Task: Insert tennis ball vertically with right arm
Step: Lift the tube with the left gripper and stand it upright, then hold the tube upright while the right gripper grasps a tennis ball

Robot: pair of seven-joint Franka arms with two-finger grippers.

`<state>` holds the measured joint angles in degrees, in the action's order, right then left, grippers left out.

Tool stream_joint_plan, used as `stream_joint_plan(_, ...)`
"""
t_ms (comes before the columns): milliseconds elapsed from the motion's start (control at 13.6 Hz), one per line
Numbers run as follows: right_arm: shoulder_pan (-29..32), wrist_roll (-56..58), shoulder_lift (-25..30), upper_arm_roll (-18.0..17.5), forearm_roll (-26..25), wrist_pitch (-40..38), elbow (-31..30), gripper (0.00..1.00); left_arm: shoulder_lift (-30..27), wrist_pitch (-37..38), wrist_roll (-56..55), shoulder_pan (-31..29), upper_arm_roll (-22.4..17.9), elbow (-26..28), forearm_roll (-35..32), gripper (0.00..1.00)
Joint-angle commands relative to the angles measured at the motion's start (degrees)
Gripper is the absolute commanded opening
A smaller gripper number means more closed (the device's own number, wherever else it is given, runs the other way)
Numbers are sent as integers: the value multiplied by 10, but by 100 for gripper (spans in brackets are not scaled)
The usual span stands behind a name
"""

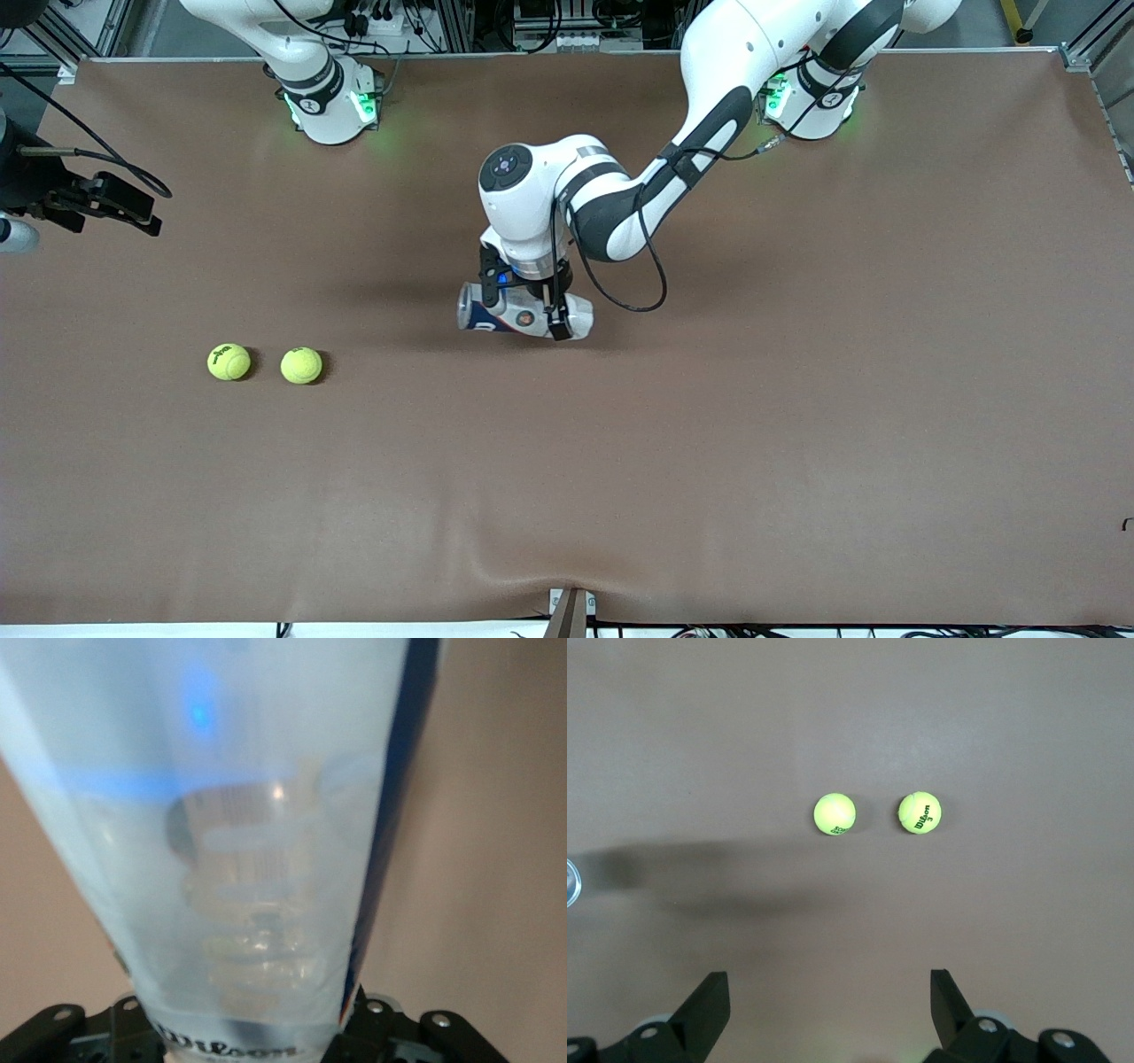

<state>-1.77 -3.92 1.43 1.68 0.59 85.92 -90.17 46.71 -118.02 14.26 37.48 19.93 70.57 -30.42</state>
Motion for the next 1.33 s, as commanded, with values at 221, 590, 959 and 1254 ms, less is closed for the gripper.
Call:
stream_joint_plan(221,23,2,-10,-2,-14,-12,8,100,0,-225,-128,-11,5,19,41,64)
stream_joint_plan(590,18,3,-76,-5,-36,6,3,100,-13,-390,-226,-35,6,109,50,61)
stream_joint_plan(959,12,6,-157,-5,-34,107,-6,100,-28,-668,-231,-136,48,304,41,60)
stream_joint_plan(1254,18,6,-206,-5,-31,229,-53,100,-13,-758,-223,-166,42,353,-8,62)
